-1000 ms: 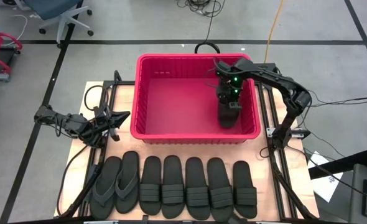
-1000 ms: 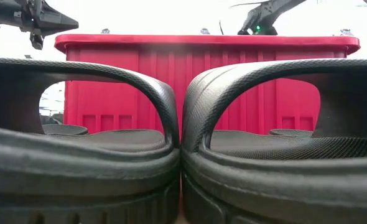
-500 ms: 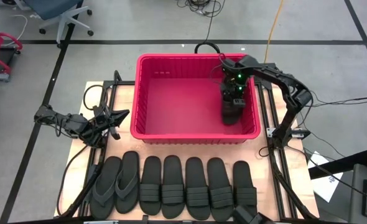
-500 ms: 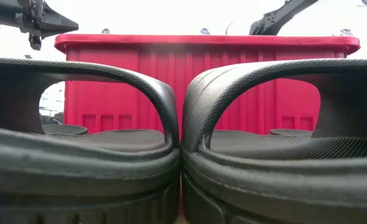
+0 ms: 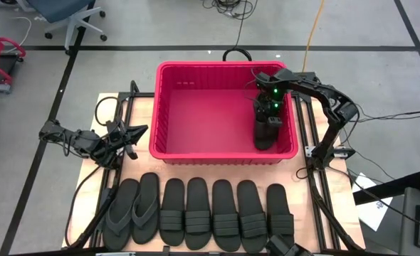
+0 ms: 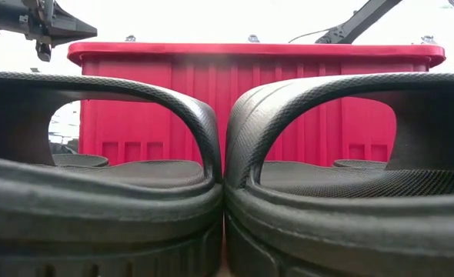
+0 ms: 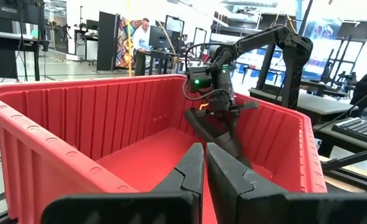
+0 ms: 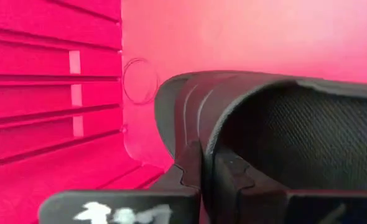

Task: Pick and place slides into bin
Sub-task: Put the black slide into the red container

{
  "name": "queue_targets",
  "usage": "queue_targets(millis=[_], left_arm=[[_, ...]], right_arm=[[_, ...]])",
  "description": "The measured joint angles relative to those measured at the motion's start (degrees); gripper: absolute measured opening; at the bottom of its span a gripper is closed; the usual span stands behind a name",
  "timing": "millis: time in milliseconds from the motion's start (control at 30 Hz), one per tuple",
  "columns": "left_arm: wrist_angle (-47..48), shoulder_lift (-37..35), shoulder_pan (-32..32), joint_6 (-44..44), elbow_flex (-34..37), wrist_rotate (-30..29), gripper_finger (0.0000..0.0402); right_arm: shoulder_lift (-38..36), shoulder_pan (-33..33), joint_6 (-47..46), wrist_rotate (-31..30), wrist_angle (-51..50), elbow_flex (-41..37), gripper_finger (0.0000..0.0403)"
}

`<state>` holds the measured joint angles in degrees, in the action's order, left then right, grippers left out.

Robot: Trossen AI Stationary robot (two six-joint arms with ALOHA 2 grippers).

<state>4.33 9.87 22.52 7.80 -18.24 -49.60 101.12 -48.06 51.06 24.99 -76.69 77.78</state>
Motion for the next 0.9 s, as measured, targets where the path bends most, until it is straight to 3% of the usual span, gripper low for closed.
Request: queue_targets(millis=[367,900], left_arm=[[0.0,0.0,0.0,0.2,0.0,0.0,0.0019],[0.1,0.0,0.0,1.7,0.0,1.6,0.0019]], right_arm=[[0.1,0.1,-5.2,-4.2,3.0,-2.0,0.0013],[-0.3,0.2,-9.8,-10.4,4.8,-2.0,0.0156]])
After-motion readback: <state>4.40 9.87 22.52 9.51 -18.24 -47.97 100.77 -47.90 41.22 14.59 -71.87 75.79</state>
